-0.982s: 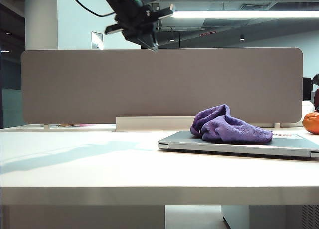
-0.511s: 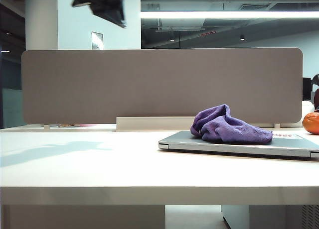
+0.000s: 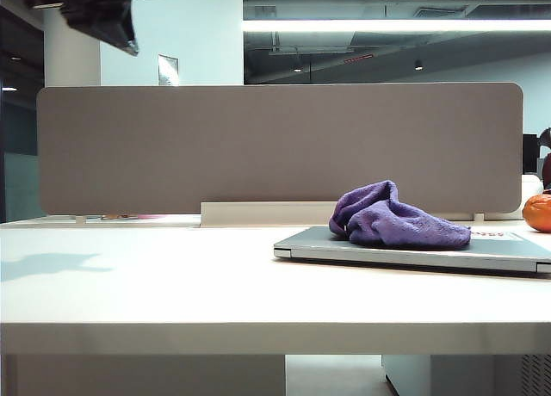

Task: Pick up the purple rag and put it over the laptop.

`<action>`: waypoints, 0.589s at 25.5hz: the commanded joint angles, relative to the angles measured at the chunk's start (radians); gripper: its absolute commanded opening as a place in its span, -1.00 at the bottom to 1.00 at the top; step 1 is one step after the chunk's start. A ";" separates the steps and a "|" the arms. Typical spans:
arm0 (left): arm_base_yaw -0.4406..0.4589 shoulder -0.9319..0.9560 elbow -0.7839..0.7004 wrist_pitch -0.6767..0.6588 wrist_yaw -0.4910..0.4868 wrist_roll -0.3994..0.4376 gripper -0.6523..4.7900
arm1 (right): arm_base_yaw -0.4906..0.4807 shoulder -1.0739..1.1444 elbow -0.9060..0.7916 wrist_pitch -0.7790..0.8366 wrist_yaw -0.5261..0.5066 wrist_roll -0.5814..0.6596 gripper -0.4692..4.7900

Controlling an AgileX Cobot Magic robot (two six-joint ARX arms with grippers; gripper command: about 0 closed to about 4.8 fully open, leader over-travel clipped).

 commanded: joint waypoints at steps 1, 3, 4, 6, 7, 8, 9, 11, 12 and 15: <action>-0.002 -0.100 -0.135 0.082 0.001 -0.001 -0.78 | 0.000 -0.002 -0.005 0.013 -0.001 0.002 -0.85; -0.002 -0.175 -0.245 0.123 0.005 -0.031 -0.78 | 0.000 -0.002 -0.005 0.013 0.000 0.002 -0.85; -0.002 -0.199 -0.275 0.128 0.005 -0.045 -0.78 | 0.000 -0.002 -0.005 0.014 -0.001 0.002 -0.85; -0.002 -0.253 -0.346 0.150 0.005 -0.070 -0.78 | 0.000 -0.002 -0.005 0.014 0.000 0.002 -0.85; -0.002 -0.286 -0.387 0.161 0.005 -0.077 -0.78 | 0.000 -0.002 -0.005 0.014 -0.001 0.002 -0.85; -0.002 -0.313 -0.418 0.166 0.005 -0.081 -0.78 | 0.000 -0.002 -0.005 0.014 -0.001 0.002 -0.85; -0.002 -0.360 -0.469 0.166 0.005 -0.087 -0.78 | 0.000 -0.002 -0.005 0.014 0.000 0.002 -0.85; -0.003 -0.466 -0.575 0.167 0.006 -0.102 -0.78 | 0.000 -0.002 -0.005 0.014 0.000 0.002 -0.85; -0.003 -0.513 -0.616 0.166 0.006 -0.122 -0.78 | 0.000 -0.002 -0.005 0.014 0.000 0.002 -0.85; -0.003 -0.679 -0.742 0.165 0.014 -0.185 -0.78 | 0.000 -0.002 -0.005 0.014 -0.001 0.002 -0.85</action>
